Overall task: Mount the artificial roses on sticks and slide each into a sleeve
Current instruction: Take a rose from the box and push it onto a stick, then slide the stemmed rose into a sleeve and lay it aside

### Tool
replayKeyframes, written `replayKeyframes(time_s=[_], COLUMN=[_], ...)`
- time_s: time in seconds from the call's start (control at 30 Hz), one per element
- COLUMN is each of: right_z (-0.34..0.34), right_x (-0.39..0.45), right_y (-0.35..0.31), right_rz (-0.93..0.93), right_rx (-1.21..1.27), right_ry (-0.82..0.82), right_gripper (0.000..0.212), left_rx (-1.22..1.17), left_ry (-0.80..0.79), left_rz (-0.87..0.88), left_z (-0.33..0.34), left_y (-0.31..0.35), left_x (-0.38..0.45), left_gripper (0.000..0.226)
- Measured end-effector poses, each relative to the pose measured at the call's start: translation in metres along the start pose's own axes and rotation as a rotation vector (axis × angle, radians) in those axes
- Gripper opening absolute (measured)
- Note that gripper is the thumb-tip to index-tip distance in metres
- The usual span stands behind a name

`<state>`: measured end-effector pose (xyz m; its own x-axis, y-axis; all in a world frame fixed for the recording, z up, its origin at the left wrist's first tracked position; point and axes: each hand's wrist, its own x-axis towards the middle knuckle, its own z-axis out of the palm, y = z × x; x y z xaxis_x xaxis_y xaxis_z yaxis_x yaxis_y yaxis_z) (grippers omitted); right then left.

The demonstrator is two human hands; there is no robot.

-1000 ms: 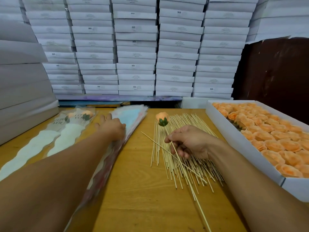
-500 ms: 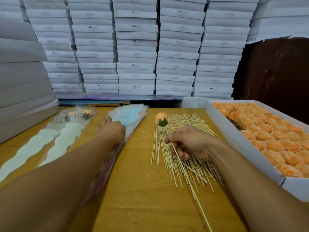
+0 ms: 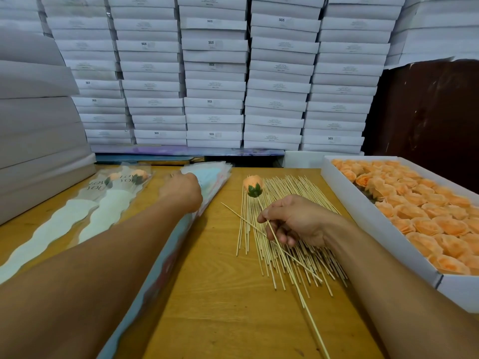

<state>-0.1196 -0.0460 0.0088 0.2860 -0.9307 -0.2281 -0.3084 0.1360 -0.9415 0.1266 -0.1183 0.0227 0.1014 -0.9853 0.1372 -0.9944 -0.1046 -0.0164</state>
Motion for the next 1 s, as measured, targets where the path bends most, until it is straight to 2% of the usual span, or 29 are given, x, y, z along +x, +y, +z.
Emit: replayKeyframes(time_s=[0.1, 0.37, 0.43, 0.6, 0.73, 0.8, 0.87, 1.0], right_z=[0.0, 0.001, 0.001, 0.002, 0.003, 0.004, 0.004, 0.004], right_x=[0.0, 0.0, 0.0, 0.0, 0.001, 0.002, 0.002, 0.002], right_y=[0.0, -0.001, -0.001, -0.001, -0.002, -0.002, -0.002, -0.003], right_rz=[0.0, 0.002, 0.002, 0.0, -0.01, -0.017, -0.026, -0.029], right_rx=[0.003, 0.017, 0.013, 0.005, 0.034, 0.051, 0.073, 0.209], right_ry=[0.004, 0.008, 0.008, 0.03, 0.069, 0.104, 0.146, 0.171], right_gripper=[0.019, 0.019, 0.019, 0.019, 0.019, 0.019, 0.019, 0.019], left_rx=[0.006, -0.161, -0.234, -0.594, -1.113, -1.23, -1.305, -1.361], left_ry=[-0.017, -0.094, -0.108, -0.238, -0.513, -0.567, -0.555, -0.545], left_rz=[-0.004, 0.063, 0.074, 0.093, -0.011, -0.058, -0.113, -0.163], left_z=[-0.008, -0.022, -0.022, -0.02, -0.01, -0.006, -0.006, -0.006], left_y=[0.007, 0.035, 0.04, 0.05, 0.053, 0.052, 0.052, 0.054], left_x=[-0.005, -0.012, -0.014, -0.02, -0.028, -0.03, -0.032, -0.036], left_gripper=[0.028, 0.045, 0.043, 0.042, 0.043, 0.046, 0.046, 0.028])
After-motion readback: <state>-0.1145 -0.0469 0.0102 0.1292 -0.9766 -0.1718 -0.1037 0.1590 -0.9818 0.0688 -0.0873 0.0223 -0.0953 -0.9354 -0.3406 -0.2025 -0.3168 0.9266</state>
